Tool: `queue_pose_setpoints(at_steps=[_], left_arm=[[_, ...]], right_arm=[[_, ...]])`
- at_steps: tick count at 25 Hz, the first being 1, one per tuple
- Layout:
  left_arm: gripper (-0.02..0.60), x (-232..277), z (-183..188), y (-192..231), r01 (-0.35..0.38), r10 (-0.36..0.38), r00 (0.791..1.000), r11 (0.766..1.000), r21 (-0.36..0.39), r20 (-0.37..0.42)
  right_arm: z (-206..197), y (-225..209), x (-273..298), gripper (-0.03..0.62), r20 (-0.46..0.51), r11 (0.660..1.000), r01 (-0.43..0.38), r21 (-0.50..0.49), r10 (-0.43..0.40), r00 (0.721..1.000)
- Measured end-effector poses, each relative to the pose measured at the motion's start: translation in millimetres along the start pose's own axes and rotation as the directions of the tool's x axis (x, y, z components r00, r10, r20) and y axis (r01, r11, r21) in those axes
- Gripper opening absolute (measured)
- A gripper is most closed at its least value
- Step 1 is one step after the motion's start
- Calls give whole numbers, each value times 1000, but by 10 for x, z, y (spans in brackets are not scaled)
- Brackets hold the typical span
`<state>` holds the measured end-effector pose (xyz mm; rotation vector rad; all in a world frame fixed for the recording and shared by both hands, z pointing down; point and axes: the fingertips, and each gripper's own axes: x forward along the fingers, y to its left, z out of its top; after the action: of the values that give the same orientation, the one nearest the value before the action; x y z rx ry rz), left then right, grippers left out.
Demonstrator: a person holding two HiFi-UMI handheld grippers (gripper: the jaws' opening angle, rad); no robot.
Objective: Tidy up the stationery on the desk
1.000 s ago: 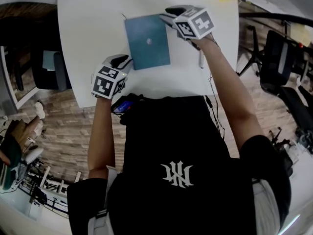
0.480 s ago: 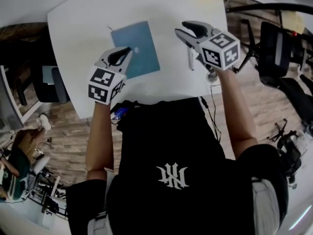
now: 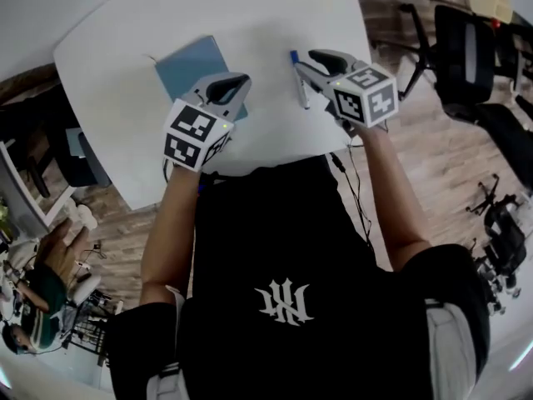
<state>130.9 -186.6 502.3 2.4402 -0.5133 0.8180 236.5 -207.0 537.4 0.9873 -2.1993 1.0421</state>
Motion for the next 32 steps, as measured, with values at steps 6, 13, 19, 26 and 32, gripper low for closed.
queue_pose_setpoints(at_steps=[6, 13, 19, 26, 32], left_arm=[[3, 403, -109, -295, 72, -72, 995, 997, -4, -65], [3, 512, -217, -483, 109, -112, 990, 994, -32, -91], [3, 315, -306, -338, 65, -70, 994, 996, -63, -82], [3, 23, -449, -146, -5, -1, 998, 995, -102, -67], [3, -123, -554, -49, -32, 25, 998, 992, -125, -51]], right_arm=[[-329, 14, 73, 164, -42, 998, 20, 53, -18, 999], [-578, 49, 126, 163, -103, 998, 53, 18, -51, 993], [-666, 20, 136, 144, -120, 997, 74, 0, -73, 990], [-722, 36, 173, 110, -137, 994, 97, -58, -104, 985], [-662, 104, 214, 94, -143, 993, 100, -59, -108, 984]])
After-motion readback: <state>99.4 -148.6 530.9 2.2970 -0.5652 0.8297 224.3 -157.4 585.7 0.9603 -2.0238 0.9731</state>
